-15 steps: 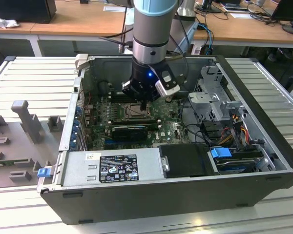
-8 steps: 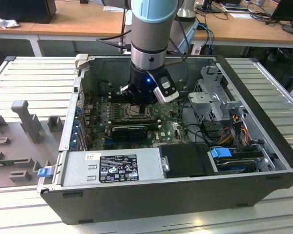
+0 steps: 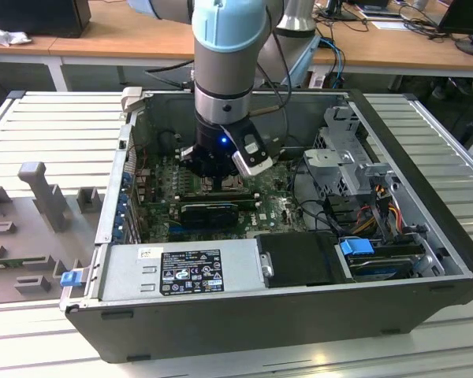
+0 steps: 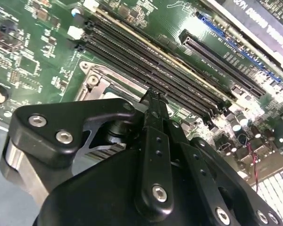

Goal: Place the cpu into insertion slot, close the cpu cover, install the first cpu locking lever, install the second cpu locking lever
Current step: 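Install the second cpu locking lever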

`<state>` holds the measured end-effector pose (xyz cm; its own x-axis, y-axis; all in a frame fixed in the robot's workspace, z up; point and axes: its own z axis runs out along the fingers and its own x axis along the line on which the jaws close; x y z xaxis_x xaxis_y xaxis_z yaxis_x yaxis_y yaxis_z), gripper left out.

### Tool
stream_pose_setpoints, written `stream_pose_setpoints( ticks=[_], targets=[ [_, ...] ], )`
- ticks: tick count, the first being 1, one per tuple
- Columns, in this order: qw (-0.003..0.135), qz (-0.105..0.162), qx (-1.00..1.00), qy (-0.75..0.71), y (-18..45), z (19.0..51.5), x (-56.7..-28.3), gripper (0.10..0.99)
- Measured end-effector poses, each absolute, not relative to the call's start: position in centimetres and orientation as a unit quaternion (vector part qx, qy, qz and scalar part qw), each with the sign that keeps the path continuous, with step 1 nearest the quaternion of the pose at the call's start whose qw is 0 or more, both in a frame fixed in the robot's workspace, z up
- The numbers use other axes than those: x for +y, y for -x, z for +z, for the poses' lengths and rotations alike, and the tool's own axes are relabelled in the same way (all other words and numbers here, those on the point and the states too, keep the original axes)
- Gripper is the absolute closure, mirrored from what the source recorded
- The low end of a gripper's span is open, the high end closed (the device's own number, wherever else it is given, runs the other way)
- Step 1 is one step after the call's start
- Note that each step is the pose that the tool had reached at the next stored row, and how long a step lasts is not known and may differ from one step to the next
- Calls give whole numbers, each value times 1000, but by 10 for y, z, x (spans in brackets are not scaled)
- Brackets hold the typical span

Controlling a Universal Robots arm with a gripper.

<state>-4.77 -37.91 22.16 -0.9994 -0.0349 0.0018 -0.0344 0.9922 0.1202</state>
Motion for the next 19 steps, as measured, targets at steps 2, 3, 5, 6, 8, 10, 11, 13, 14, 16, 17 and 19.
stream_pose_setpoints(
  ticks=[2, 3, 5, 6, 8, 10, 11, 13, 14, 16, 17, 19],
  targets=[
    [2, -63, -998, -19, 52, 215, -379, 980],
    [2, -68, -997, -20, 55, 214, -380, 980],
    [2, -76, -997, -21, 57, 213, -383, 980],
    [2, -80, -997, -21, 59, 213, -386, 980],
    [2, -94, -995, -22, 65, 212, -391, 980],
    [1, -103, -994, -22, 68, 212, -391, 980],
    [1, -104, -994, -22, 70, 212, -391, 980],
    [1, -109, -994, -22, 72, 210, -391, 980],
    [1, -110, -994, -22, 72, 210, -391, 980],
    [1, -113, -993, -22, 73, 209, -391, 980],
    [1, -114, -993, -22, 73, 209, -391, 980],
    [1, -116, -993, -22, 73, 207, -391, 980]
  ],
)
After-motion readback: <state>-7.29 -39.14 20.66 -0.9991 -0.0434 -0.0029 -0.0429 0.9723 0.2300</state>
